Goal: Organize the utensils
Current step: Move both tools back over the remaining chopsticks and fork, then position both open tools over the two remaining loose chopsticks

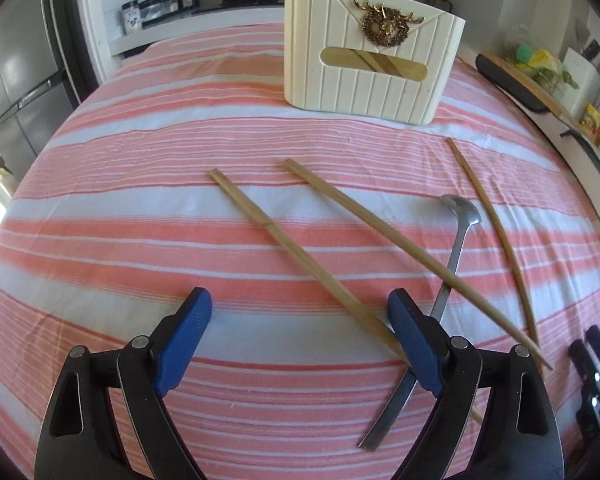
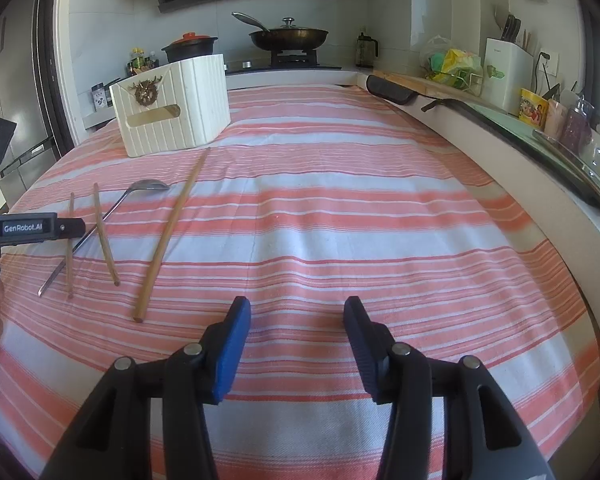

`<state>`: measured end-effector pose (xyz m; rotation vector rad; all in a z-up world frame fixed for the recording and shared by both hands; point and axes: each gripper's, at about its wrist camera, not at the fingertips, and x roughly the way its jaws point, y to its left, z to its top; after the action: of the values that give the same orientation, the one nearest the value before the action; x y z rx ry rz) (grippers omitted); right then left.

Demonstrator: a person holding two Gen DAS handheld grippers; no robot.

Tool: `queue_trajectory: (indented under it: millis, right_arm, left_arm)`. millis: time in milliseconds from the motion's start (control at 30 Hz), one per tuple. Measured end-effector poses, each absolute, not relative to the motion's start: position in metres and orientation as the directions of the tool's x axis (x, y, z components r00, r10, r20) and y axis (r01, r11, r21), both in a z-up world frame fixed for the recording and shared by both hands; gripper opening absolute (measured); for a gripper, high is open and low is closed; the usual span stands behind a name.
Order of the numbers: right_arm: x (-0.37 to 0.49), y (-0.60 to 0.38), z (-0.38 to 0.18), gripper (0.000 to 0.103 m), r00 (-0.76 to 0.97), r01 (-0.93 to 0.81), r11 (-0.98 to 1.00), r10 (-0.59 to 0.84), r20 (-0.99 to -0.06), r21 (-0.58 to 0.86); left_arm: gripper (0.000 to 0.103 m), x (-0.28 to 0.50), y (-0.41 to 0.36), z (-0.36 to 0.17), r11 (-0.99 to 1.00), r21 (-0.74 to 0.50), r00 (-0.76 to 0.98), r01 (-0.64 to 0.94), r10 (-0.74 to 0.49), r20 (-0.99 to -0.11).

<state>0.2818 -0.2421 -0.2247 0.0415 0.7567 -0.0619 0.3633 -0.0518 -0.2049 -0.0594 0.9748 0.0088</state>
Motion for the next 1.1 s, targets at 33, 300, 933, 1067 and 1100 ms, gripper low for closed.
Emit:
queue_trajectory:
  millis: [33, 300, 933, 1067, 1100]
  right_arm:
    - [0.282, -0.242, -0.225, 0.05, 0.726, 0.071, 0.997, -0.041, -0.686, 0.015]
    - [0.282, -0.241, -0.224, 0.05, 0.726, 0.073, 0.997, -0.048, -0.686, 0.007]
    - [0.313, -0.211, -0.195, 0.05, 0.7, -0.008, 1.0, 0.012, -0.714, 0.008]
    - [0.324, -0.178, -0.201, 0.05, 0.661, -0.104, 0.993, 0.024, -0.75, -0.06]
    - [0.323, -0.169, -0.201, 0.05, 0.663, -0.128, 0.99, 0.036, -0.747, -0.065]
  left_arm:
    - [0.09, 0.361, -0.047, -0.205, 0.998, -0.046, 0.559, -0.032, -0.02, -0.829]
    - [0.09, 0.339, -0.009, -0.204, 1.0, -0.027, 0.537, 0.004, -0.025, -0.843]
    - [0.097, 0.314, 0.017, -0.209, 1.0, -0.01, 0.571, 0.027, -0.023, -0.821]
    - [0.097, 0.313, 0.019, -0.209, 0.999, -0.015, 0.577, 0.03, -0.029, -0.816]
    - [0.097, 0.313, 0.02, -0.209, 0.999, -0.016, 0.579, 0.032, -0.031, -0.814]
